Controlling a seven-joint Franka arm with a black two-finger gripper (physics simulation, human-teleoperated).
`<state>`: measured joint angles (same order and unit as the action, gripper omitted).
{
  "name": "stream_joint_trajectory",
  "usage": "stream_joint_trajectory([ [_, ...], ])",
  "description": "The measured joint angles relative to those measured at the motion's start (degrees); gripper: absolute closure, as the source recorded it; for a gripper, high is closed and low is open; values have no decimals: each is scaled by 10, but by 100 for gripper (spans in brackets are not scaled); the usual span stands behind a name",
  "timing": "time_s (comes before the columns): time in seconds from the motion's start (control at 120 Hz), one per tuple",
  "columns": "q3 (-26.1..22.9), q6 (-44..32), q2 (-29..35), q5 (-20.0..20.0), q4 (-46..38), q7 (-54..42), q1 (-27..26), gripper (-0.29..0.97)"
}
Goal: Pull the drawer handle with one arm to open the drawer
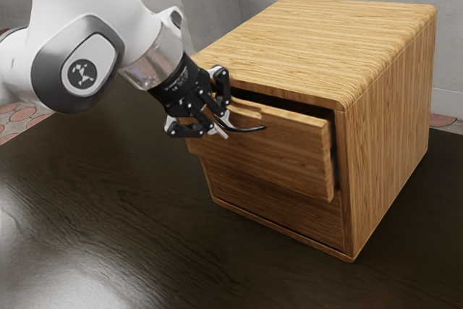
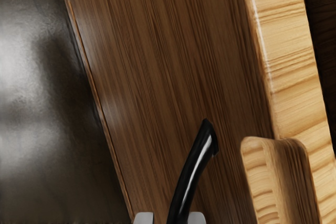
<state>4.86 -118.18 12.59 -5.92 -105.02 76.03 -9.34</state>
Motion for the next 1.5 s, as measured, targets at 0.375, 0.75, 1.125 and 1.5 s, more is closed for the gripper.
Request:
stream_joint_trajectory([
  [0.375, 0, 21, 51, 3, -42, 11, -2, 78],
  [0.75, -4, 26, 98, 2, -80, 17, -1, 79],
  [1.125, -12, 27, 143, 3, -121, 21, -1, 79],
  [1.5, -13, 27, 196, 2, -163, 22, 5, 79],
])
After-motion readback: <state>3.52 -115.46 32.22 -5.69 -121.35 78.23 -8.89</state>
